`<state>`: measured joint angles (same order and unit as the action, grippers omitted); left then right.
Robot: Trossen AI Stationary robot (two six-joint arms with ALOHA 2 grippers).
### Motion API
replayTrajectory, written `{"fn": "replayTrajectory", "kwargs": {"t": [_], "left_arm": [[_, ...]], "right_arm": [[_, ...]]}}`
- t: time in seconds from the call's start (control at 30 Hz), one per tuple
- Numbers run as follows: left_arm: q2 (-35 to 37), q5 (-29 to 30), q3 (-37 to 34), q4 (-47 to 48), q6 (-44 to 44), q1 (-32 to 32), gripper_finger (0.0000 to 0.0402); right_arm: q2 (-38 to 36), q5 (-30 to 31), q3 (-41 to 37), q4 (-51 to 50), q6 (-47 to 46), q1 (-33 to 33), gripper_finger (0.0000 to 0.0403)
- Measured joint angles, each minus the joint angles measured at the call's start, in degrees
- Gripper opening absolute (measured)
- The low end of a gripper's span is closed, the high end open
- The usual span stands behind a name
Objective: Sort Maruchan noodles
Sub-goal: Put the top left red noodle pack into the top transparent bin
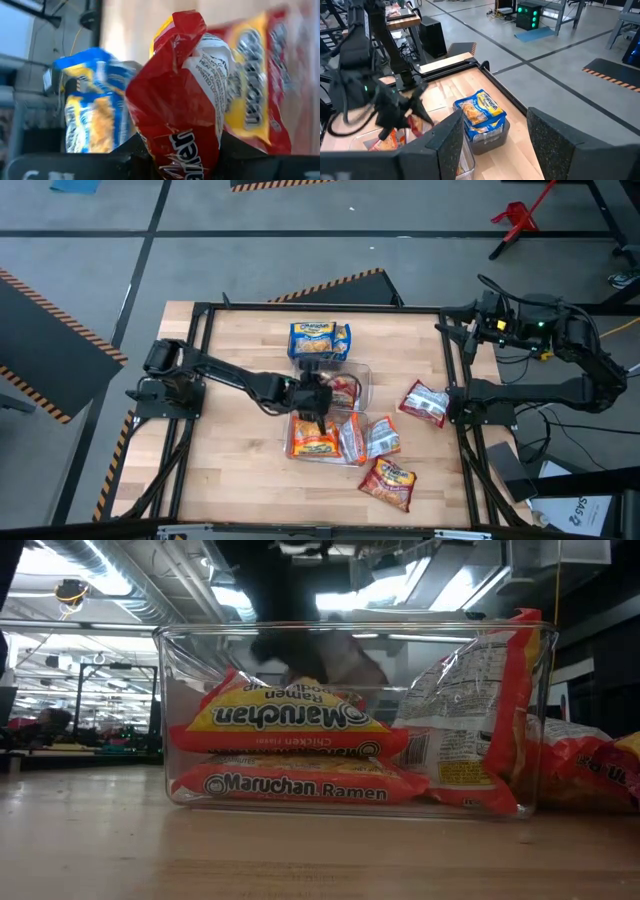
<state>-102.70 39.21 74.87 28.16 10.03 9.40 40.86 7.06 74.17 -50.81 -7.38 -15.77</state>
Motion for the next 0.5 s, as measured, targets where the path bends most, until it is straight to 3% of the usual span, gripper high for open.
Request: {"fn": "replayTrajectory", "kwargs": {"t": [0.2, 0.5], "left_arm": [[-2.97, -0.36, -0.04, -3.98, 5.57, 0.46, 0.0090], [-1.06, -0.17, 0.03, -3.80, 18.07, 3.09, 0.0090]], "right_arm": [[0.00, -0.08, 0.00, -0.93, -0.02, 0.00, 0.0202], [0.00, 0.32, 0.00, -2.25, 0.15, 0.00, 0.0202]]}}
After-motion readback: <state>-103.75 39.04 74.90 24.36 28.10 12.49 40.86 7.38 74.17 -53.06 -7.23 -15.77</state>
